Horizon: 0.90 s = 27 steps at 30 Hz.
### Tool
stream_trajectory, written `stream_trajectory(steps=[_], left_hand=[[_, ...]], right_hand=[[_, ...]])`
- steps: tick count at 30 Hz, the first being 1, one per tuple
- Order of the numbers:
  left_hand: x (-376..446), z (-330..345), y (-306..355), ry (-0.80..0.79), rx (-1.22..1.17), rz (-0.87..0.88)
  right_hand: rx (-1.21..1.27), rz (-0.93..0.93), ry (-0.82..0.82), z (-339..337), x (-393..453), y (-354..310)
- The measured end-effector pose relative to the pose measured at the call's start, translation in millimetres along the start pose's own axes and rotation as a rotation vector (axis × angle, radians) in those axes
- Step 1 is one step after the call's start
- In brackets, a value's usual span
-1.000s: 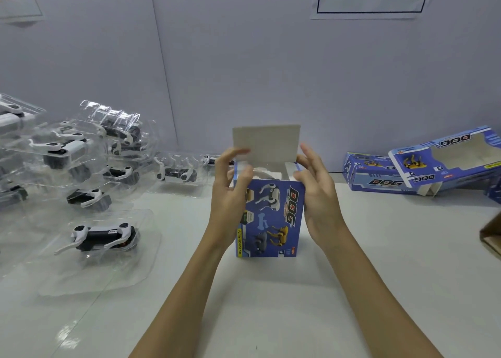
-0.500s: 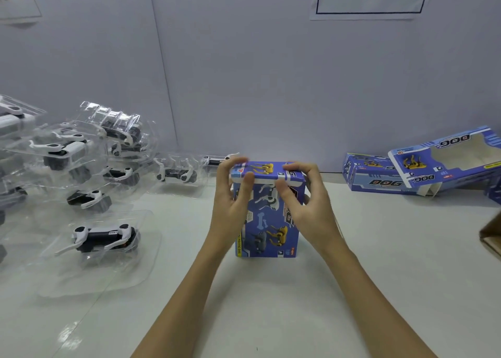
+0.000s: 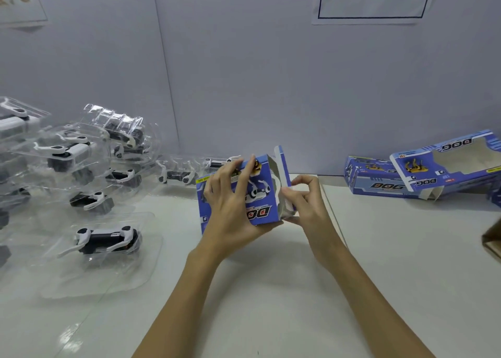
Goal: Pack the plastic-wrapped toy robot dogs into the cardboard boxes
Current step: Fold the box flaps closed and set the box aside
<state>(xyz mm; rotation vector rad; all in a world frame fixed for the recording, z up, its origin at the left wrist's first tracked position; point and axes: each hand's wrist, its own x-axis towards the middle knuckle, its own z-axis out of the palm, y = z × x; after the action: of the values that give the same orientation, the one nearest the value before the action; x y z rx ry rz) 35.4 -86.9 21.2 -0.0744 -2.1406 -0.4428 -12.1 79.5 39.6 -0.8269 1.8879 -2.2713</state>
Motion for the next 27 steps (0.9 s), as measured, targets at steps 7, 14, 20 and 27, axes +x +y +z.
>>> stream_trajectory(steps=[7, 14, 20, 27], left_hand=[[-3.3, -1.2, 1.8, -0.113, 0.049, 0.070], [-3.2, 3.6, 11.1, -0.073, 0.086, 0.057], [-4.1, 5.5, 13.5, -0.013, 0.154, 0.074], [-5.1, 7.7, 16.6, 0.017, 0.208, 0.110]], right_hand=[[0.018, -0.038, -0.089, 3.2, -3.4, 1.3], [-0.052, -0.074, -0.035, -3.3, -0.3, 6.5], [-0.097, -0.101, -0.010, 1.8, -2.5, 10.8], [-0.071, -0.108, -0.003, -0.9, -2.3, 14.7]])
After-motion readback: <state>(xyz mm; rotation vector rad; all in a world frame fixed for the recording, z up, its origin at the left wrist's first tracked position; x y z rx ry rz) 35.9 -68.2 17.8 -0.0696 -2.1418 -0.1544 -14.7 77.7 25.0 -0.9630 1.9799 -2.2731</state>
